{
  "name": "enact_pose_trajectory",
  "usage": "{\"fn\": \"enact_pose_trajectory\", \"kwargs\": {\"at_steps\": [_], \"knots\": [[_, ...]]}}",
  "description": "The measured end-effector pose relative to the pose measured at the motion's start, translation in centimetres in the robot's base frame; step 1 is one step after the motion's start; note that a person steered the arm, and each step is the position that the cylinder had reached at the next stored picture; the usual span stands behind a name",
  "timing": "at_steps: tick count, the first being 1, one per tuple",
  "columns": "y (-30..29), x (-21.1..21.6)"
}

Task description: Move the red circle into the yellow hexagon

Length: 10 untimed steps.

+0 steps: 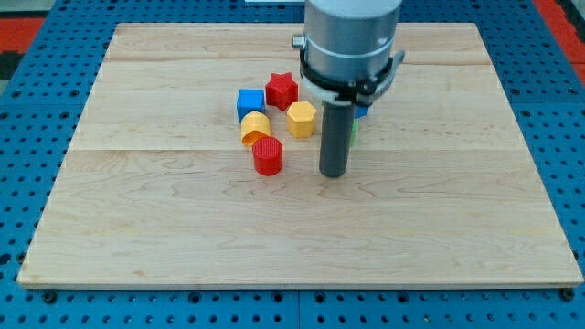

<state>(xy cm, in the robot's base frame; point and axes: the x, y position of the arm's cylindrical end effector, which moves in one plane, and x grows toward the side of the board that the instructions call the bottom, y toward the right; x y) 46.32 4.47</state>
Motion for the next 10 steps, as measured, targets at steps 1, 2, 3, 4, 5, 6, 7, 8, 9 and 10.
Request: {"fn": "enact_pose_trajectory", "kwargs": {"at_steps": [1, 2, 3, 4, 5, 6, 7, 8, 9, 10], "knots": [[-0.3, -3.2], [-0.7, -3.9], [-0.5, -0.8], [-1.9, 2.6], [-7.1, 5.8], [-10.0, 4.9], [-10.7, 2.9], [-12.0, 1.9], [-10.7, 1.3], [-7.3, 1.0]]}}
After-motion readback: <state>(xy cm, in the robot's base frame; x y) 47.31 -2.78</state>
